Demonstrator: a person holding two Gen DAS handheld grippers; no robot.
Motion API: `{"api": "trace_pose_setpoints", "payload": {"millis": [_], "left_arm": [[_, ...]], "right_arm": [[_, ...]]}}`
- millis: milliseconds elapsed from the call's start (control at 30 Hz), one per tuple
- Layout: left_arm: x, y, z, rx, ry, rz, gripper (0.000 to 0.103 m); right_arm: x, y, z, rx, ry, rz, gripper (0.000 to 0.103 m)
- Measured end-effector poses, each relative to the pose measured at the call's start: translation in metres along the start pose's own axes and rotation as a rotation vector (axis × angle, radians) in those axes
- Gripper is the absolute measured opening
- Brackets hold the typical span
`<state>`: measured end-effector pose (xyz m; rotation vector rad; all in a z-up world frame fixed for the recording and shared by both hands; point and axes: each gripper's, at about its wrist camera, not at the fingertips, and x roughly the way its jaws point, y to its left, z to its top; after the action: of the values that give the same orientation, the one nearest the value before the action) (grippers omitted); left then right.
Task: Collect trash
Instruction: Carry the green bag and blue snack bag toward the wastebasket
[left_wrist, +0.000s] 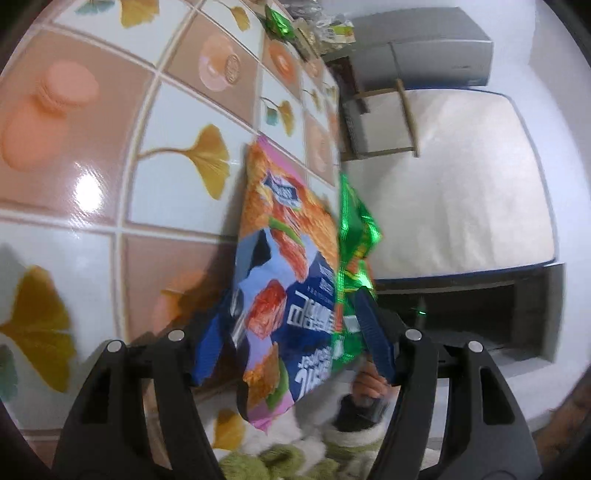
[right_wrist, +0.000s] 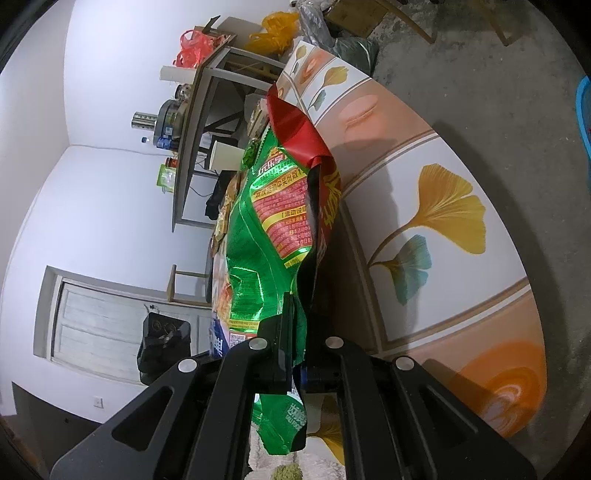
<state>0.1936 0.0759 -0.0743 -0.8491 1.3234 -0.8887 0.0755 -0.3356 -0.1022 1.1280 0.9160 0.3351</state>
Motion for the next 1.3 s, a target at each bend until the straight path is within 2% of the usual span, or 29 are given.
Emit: {"api": "trace_pose_setpoints", "payload": {"millis": [67, 233, 367, 500, 667, 900, 1133, 1300], "left_arm": [[0.003, 0.0, -0.003, 0.012, 0.008, -0.012, 0.062], [0.015, -0.008, -0.009, 0.079, 0.014, 0.074, 0.062], [0.022, -0.017, -0.013, 0.14, 0.005, 0.143, 0.052], [0.024, -0.019, -0.013, 0.164, -0.007, 0.168, 0.045], [0.018, -0.018, -0.015, 0.179, -0.036, 0.149, 0.035], [0.005, -0.012, -0.019, 0.168, -0.094, 0.082, 0.022], [-0.006, -0.015, -0.025, 0.153, -0.166, 0.017, 0.016], [-0.012, -0.024, -0.03, 0.171, -0.188, -0.002, 0.014]], "right_arm": [[0.001, 0.001, 0.001, -0.002, 0.002, -0.001, 0.003], [0.003, 0.001, 0.003, -0.006, 0.009, -0.005, 0.003], [0.004, 0.0, 0.004, -0.006, 0.012, -0.006, 0.003], [0.005, 0.0, 0.007, 0.001, 0.013, -0.003, 0.003], [0.002, 0.002, 0.005, 0.001, 0.012, 0.007, 0.003], [-0.006, 0.015, 0.001, -0.023, -0.013, 0.024, 0.003], [-0.021, 0.023, -0.004, -0.033, -0.037, 0.029, 0.003], [-0.035, 0.031, -0.007, -0.049, -0.061, 0.034, 0.003]]}}
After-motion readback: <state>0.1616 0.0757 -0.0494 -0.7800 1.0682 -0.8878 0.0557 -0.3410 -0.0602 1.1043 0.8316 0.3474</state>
